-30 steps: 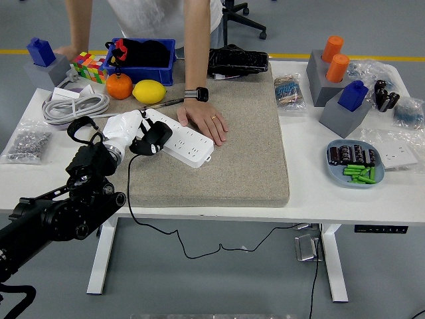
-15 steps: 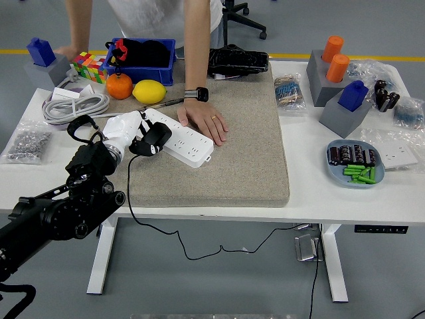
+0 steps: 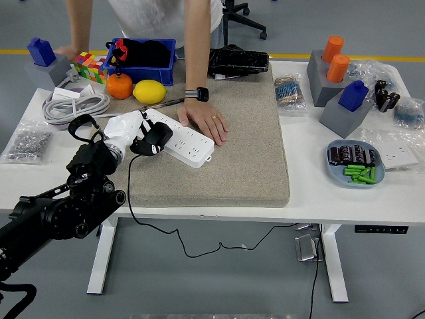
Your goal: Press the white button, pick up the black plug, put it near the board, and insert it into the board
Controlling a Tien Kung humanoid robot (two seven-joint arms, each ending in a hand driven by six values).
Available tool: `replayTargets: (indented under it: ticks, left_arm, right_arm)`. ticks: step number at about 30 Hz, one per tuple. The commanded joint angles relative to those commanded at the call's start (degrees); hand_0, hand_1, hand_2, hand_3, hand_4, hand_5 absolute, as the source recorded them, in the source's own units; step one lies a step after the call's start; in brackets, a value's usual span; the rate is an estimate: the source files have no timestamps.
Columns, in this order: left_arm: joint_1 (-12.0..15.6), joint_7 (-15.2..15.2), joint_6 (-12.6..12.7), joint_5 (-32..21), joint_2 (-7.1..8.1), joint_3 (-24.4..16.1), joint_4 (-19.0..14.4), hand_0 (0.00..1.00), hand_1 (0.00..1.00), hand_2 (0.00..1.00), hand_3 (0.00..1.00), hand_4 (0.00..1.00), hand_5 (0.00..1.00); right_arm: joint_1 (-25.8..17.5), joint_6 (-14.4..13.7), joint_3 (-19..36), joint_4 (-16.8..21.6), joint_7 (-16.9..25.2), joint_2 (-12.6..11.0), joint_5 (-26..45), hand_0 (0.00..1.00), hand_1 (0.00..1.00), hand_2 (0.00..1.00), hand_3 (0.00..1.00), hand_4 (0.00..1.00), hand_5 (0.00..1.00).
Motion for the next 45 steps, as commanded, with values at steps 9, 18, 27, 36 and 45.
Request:
replayTargets:
  ticks: [9,18,27,36,45]
  left_arm:
    - [-0.04,0.42,-0.50,0.02,0.02,-0.20,0.06,0.244,0.248,0.255,0.499,0.804,0.002]
    - [-0.17,0.39,-0.83,-0.15,0.05,-0.25,0.03,0.222,0.237,0.254,0.503,0.826,0.002]
    - [-0.15,-0.67,-1.33,-0.33,0.03,-0.50,0.58,0.186,0.241,0.272,0.479,0.875,0.021]
    - [-0.17,-1.38,-0.75,0.33,-0.03,-0.73,0.83,0.247,0.405,0.369,0.497,0.998,0.402]
    - [-0.26,-1.60,-0.04,1.07,-0.07,-0.66,0.99,0.337,0.490,0.461,0.534,0.998,0.496]
  right_arm:
    - [-0.06,-0.03,-0.07,0.02,0.02,-0.01,0.00,0.664,0.594,0.573,0.560,0.616,0.273]
    - [-0.02,-0.06,-0.01,0.01,0.06,0.00,0.03,0.663,0.594,0.573,0.560,0.615,0.271]
    - [-0.01,-0.06,-0.04,0.01,0.10,0.03,0.05,0.664,0.594,0.573,0.560,0.615,0.271]
    - [-0.01,-0.02,-0.13,0.01,0.09,-0.01,0.05,0.663,0.594,0.572,0.561,0.616,0.268]
    - [-0.02,-0.01,0.13,-0.02,0.08,0.02,-0.05,0.664,0.594,0.572,0.560,0.616,0.269]
